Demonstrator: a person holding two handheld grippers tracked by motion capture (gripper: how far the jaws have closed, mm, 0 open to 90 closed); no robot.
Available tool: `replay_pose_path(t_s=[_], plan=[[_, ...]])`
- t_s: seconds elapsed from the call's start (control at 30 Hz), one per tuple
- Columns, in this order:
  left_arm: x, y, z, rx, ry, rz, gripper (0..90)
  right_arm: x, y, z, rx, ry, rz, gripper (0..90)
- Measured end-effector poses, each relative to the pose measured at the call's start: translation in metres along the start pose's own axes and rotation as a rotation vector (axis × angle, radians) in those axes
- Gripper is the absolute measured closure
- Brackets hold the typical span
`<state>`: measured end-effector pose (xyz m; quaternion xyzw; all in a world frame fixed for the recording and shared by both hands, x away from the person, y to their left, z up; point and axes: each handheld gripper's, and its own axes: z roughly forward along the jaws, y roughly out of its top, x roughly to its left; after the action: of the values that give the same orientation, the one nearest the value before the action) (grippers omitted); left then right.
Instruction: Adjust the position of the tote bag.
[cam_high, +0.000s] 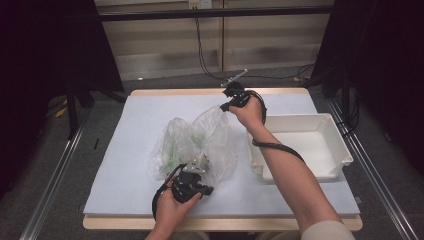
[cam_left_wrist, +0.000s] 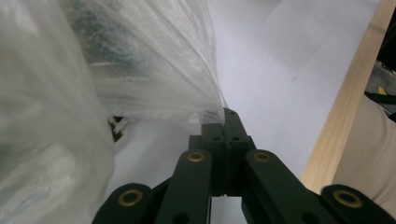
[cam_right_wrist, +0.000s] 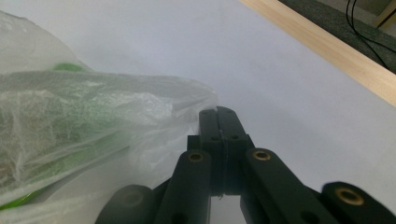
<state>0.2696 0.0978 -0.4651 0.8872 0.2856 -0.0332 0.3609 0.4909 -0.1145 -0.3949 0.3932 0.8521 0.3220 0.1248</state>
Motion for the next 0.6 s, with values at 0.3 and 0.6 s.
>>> replay_pose_path(t_s=[0.3,0.6], plan=[[-0.007,0.003,0.008,0.004,-0.02,0.018,90.0,0.002,0.012,0.014,0.028,-0.007,-0.005,90.0],[-0.005,0.003,0.007,-0.002,-0.017,0.015,90.0,0.004,0.008,0.013,0.019,0.011,0.004,90.0]])
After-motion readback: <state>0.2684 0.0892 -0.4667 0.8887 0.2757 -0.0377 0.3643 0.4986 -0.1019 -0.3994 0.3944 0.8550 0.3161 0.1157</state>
